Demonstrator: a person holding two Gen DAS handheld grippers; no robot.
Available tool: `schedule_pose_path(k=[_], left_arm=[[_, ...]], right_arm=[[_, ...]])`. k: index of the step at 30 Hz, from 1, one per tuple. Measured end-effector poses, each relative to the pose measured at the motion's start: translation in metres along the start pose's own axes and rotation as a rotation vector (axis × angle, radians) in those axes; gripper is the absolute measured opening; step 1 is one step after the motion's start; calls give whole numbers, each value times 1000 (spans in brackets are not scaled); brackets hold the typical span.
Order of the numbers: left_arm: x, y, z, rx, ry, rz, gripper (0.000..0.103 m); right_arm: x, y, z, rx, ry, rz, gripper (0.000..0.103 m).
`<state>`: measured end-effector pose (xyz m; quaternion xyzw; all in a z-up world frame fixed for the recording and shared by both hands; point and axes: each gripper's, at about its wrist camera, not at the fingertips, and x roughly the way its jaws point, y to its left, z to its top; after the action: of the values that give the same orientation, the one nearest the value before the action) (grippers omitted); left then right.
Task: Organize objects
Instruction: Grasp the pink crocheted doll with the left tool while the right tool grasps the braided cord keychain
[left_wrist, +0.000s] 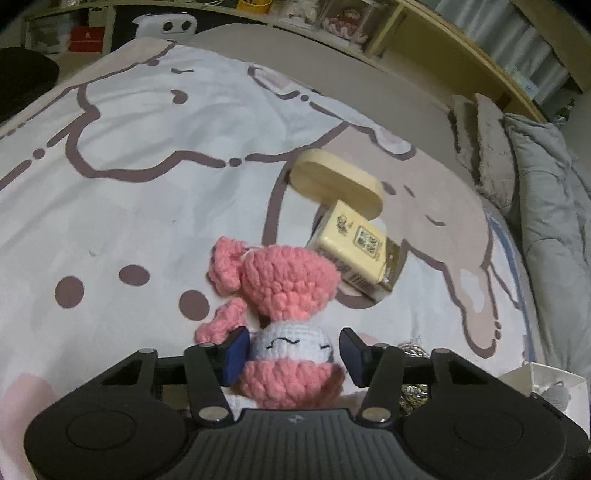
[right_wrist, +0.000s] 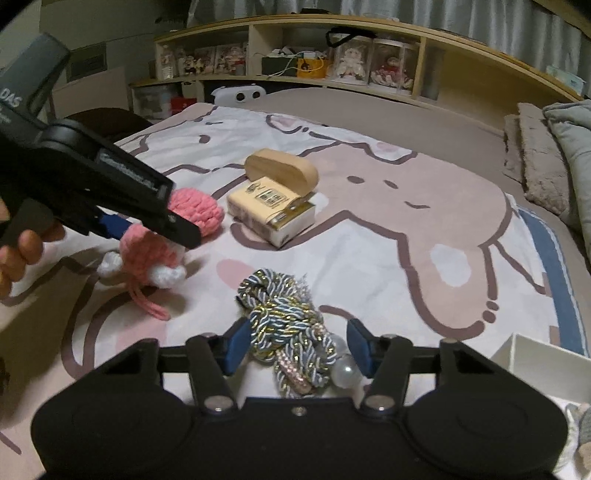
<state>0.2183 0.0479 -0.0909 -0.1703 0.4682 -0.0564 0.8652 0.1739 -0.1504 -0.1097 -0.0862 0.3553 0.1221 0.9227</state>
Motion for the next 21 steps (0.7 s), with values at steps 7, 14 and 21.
schedule_pose_path(k=[7,14,21], left_arm=[[-10,2,-3,5,12,-15,44],[-28,-11,-19,77,50,-30,43],[-43,-24,-40,182,91,-34,43]], right_arm=[[-7,-3,5,63,46,-17,41],[-28,-21,7,217,92,17,3],[-37,-32,4,277,39,47,37]])
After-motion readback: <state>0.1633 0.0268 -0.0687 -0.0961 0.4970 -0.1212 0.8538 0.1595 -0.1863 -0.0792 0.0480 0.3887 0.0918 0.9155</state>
